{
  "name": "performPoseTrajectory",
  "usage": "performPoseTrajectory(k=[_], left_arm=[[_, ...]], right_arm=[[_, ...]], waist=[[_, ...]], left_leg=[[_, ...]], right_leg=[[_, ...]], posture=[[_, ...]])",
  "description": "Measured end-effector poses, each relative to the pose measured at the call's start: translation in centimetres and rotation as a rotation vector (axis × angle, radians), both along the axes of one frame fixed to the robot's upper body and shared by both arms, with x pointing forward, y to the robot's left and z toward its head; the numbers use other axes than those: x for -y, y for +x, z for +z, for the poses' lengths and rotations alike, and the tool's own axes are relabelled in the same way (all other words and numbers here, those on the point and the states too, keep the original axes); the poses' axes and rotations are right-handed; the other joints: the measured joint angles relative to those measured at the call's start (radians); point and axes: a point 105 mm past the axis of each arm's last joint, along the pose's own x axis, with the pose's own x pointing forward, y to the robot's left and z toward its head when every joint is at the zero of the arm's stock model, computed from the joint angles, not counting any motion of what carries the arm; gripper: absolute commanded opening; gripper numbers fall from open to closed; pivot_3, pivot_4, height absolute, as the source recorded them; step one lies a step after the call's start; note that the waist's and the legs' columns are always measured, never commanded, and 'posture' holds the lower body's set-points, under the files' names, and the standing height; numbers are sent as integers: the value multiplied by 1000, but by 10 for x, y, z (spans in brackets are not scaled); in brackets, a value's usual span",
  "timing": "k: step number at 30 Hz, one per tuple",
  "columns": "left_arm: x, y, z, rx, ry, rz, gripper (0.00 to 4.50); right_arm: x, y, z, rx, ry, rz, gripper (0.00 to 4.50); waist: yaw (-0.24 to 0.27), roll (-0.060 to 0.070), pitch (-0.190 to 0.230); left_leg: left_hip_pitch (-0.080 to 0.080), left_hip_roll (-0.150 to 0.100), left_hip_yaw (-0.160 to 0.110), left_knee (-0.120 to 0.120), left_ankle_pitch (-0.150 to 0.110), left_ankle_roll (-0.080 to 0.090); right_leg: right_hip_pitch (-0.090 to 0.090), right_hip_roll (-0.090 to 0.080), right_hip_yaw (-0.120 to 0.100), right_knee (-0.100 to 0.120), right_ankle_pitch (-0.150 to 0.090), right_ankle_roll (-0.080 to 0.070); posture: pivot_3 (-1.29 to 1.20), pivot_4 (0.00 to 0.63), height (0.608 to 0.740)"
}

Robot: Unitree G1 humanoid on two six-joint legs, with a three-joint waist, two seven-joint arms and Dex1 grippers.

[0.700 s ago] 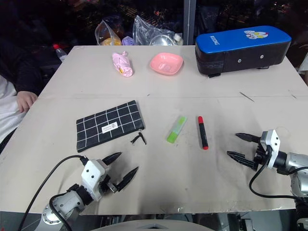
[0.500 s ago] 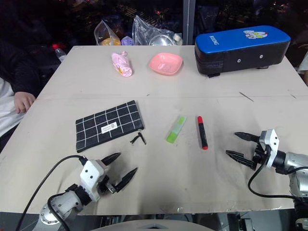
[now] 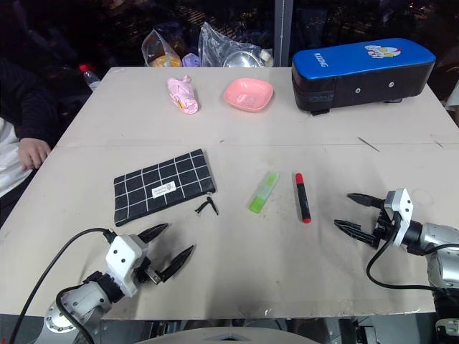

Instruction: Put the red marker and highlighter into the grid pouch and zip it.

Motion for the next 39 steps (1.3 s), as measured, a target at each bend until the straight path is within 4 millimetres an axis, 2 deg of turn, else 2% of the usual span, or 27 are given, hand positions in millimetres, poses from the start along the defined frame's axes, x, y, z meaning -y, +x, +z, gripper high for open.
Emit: performPoseTrajectory(k=[4, 9, 13, 17, 21, 24, 26, 29, 32, 39], left_arm=[[-5, -4, 0, -3, -15, 9, 4500], [-49, 0, 29, 104, 15, 110, 4500], [-87, -6, 38, 102, 153, 132, 4500], [-130, 6, 55, 184, 352, 177, 4500], [-153, 23, 73, 300, 567, 165, 4500], [-166, 28, 81, 363, 687, 156, 4500], [-168, 31, 81, 382, 751, 111, 4500], [-161, 35, 68, 385, 797, 22, 4500], [-145, 42, 48, 376, 844, -130, 4500], [-143, 60, 52, 439, 913, -197, 4500]], right_arm=[[-3, -2, 3, 5, -1, 22, 4395], [-24, -4, 26, 67, 11, 109, 4395], [-51, -5, 44, 72, 67, 193, 4395], [-79, -9, 54, 66, 119, 278, 4395], [-95, -12, 61, 66, 146, 329, 4395], [-103, -13, 70, 84, 166, 357, 4395], [-106, -13, 71, 84, 173, 360, 4395], [-109, -13, 72, 74, 177, 367, 4395], [-110, -13, 74, 77, 167, 379, 4395], [-104, -9, 71, 96, 118, 354, 4395]], waist=[[0, 0, 0], [-1, 0, 0], [-1, -1, 1], [4, -2, 2], [2, -3, 2], [-3, -5, 1], [-4, -5, 1], [-2, -5, 1], [1, -5, 1], [-1, -5, 1]], left_leg=[[0, 0, 0, 0, 0, 0], [0, 1, -1, 0, -1, -1], [0, 1, -1, -1, -2, -3], [-2, 1, -2, 0, -2, -4], [-3, 1, -2, -1, -3, -5], [-6, 1, -1, -3, -3, -5], [-8, 1, -1, -4, -3, -5], [-10, 1, -1, -5, -3, -5], [-11, 1, -1, -5, -3, -5], [-11, 1, -1, -5, -2, -5]], right_leg=[[0, 0, 0, 0, 0, 0], [-1, 0, 0, 0, 0, 0], [-2, 0, 0, 0, 0, 0], [-2, -2, 0, 0, 0, 0], [-2, -2, 0, -2, 0, 0], [-6, -3, 2, -3, 0, -1], [-9, -3, 1, -3, 0, -1], [-10, -3, 1, -4, 1, -1], [-11, -4, 0, -4, 1, -1], [-11, -5, -1, -3, 1, -1]], posture=[[0, 150, 726], [0, 150, 726], [0, 150, 726], [0, 150, 726], [0, 150, 726], [0, 150, 726], [0, 150, 726], [0, 150, 726], [0, 150, 726], [0, 150, 726]])
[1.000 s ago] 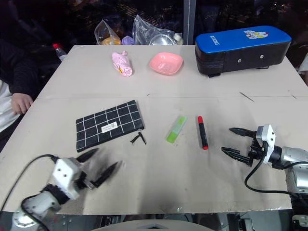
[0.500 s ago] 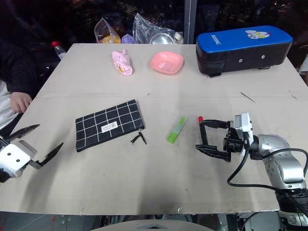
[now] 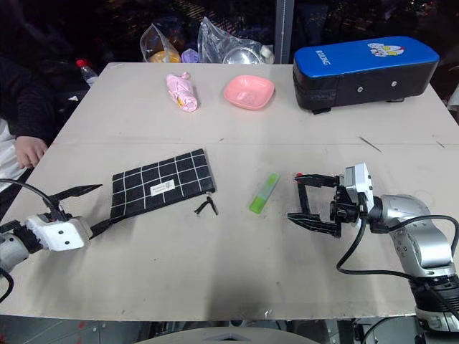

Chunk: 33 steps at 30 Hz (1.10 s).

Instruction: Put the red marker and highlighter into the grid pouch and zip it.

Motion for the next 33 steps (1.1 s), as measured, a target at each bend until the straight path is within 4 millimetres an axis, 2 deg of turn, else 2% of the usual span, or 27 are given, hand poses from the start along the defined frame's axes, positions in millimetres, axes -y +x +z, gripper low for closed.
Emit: performPoseTrajectory(k=[8, 16, 18, 21, 27, 33], left_arm=[[16, 20, 1, 47, -18, -55, 4500], [30, 22, 0, 57, -22, -115, 4500], [40, 25, 0, 66, -30, -151, 4500], [67, 33, -1, 82, -54, -237, 4500], [78, 46, 6, 101, -54, -246, 4500], [86, 55, 1, 95, -68, -227, 4500]], right_arm=[[6, 5, 4, 59, -8, -52, 4395], [9, 5, 3, 75, -11, -76, 4395], [9, 5, 2, 73, -8, -78, 4395], [8, 6, 2, 74, -1, -80, 4395], [9, 7, 0, 77, -8, -91, 4395], [9, 8, -2, 75, 0, -111, 4395]], waist=[[11, 2, -1], [1, 2, -1], [3, 2, -1], [2, 1, -1], [-1, 1, -1], [2, 1, -1]], left_leg=[[-1, 0, 0, 6, 0, 0], [-2, 0, 0, 7, 2, 4], [-2, 0, 0, 7, 3, 4], [-2, 0, 0, 8, 3, 4], [-1, 0, 1, 8, 3, 4], [-1, 0, 1, 10, 3, 5]], right_leg=[[2, -1, -4, 4, 1, 2], [2, -1, -4, 5, 2, 4], [2, -1, -4, 6, 2, 4], [2, 0, -5, 6, 2, 5], [1, 3, -7, 8, 2, 5], [2, 9, -7, 9, 3, 5]], posture=[[0, 150, 726], [0, 150, 726], [0, 150, 726], [0, 150, 726], [0, 150, 726], [0, 150, 726]])
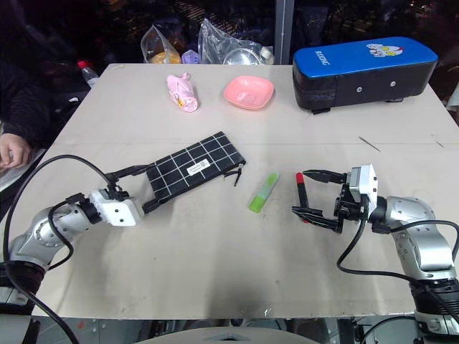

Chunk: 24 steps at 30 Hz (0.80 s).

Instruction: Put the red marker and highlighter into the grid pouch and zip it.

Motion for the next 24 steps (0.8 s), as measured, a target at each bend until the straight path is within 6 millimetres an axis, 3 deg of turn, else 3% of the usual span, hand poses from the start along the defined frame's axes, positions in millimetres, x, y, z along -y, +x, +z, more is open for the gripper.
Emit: performPoseTrajectory(k=[4, 7, 10, 24], left_arm=[[15, 8, 0, 12, -9, -17, 4500], [24, 12, -3, 5, 8, -34, 3717], [36, 13, -11, -16, 27, -62, 2330], [54, 36, -9, 28, 77, -67, 2330]], right_arm=[[0, 0, -1, -3, 3, -5, 4395], [0, 0, 0, 2, 4, -10, 4500], [-1, 1, 0, 2, 10, -19, 4500], [-1, 0, -3, -1, 20, -40, 4500]], waist=[[2, 0, 0], [-1, 0, 0], [-1, 0, 0], [-1, 0, 0]], left_leg=[[0, 0, 0, 2, 0, 0], [1, 0, 0, 2, 0, 0], [1, 0, 0, 2, 0, 0], [1, 0, 1, 2, 0, 0]], right_leg=[[1, 0, 0, 0, 0, 1], [1, 1, 1, 0, 1, 2], [1, 1, 1, 1, 1, 2], [1, 2, 1, 2, 1, 2]], posture=[[0, 150, 726], [0, 150, 726], [0, 150, 726], [0, 150, 726]])
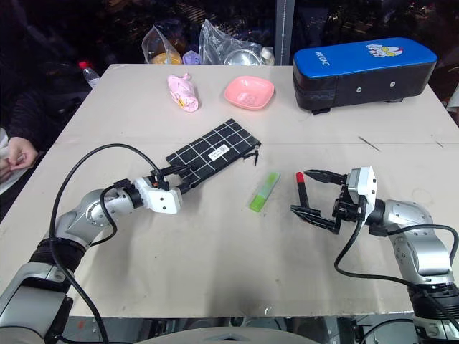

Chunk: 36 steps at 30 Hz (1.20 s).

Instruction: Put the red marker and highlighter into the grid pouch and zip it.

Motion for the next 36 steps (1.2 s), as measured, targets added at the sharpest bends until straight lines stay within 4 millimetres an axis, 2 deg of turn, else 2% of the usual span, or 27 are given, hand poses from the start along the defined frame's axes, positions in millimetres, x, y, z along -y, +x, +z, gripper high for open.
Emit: performPoseTrajectory(k=[6, 9, 12, 13, 18, 24, 28, 33, 36], left_arm=[[4, 11, -1, 10, -52, 37, 2330], [7, 16, 0, 14, -58, 46, 1530], [8, 20, 8, 39, -64, 47, 200], [8, 21, 11, 49, -67, 49, 91], [9, 23, 7, 37, -70, 54, 91], [11, 24, 8, 34, -100, 57, 91], [17, 21, 9, 0, -189, 60, 91], [33, 7, 7, -81, -299, 27, 91], [37, 2, 14, -112, -383, 39, 91]], right_arm=[[0, 0, 0, 8, 4, -6, 4500], [0, 1, 1, 11, 6, -12, 4500], [0, 1, 0, 12, 8, -18, 4500], [0, 1, 0, 11, 8, -19, 4500], [0, 1, -1, 9, 9, -20, 4500], [0, 0, -2, 6, 9, -25, 4500], [0, 0, -1, 8, 8, -23, 4500], [-1, 1, -1, 11, 9, -29, 4500], [-2, 5, -1, 26, -17, -52, 4500]], waist=[[2, 0, 0], [1, 0, 0], [4, 2, -1], [6, 3, -2], [7, 3, -2], [13, 4, -2], [14, 4, -2], [2, 3, -2], [-1, 3, -2]], left_leg=[[0, 0, 0, 1, 0, 0], [1, 0, 0, 1, 0, 0], [3, -1, 0, 1, 0, 0], [6, -1, 0, 1, 0, 0], [13, -1, 0, 0, 0, 0], [13, -1, 0, 0, 0, 0], [12, -1, 1, 0, 0, 0], [12, 0, 0, 0, 0, 0], [11, 1, 1, -1, 0, 0]], right_leg=[[0, 0, 0, 1, 0, 0], [1, 0, 0, 1, 0, 0], [3, 0, 0, 2, 0, 0], [5, -1, 0, 2, 0, 0], [12, -1, 1, 1, 0, 1], [12, -2, 1, 1, 0, 1], [12, -2, 1, 0, 0, 1], [11, -2, 1, -1, 0, 0], [10, -2, 2, 0, 0, 0]], posture=[[0, 150, 726], [0, 150, 726], [0, 150, 726], [0, 150, 726], [0, 150, 726], [0, 150, 726], [0, 150, 726], [0, 150, 726], [0, 150, 726]])
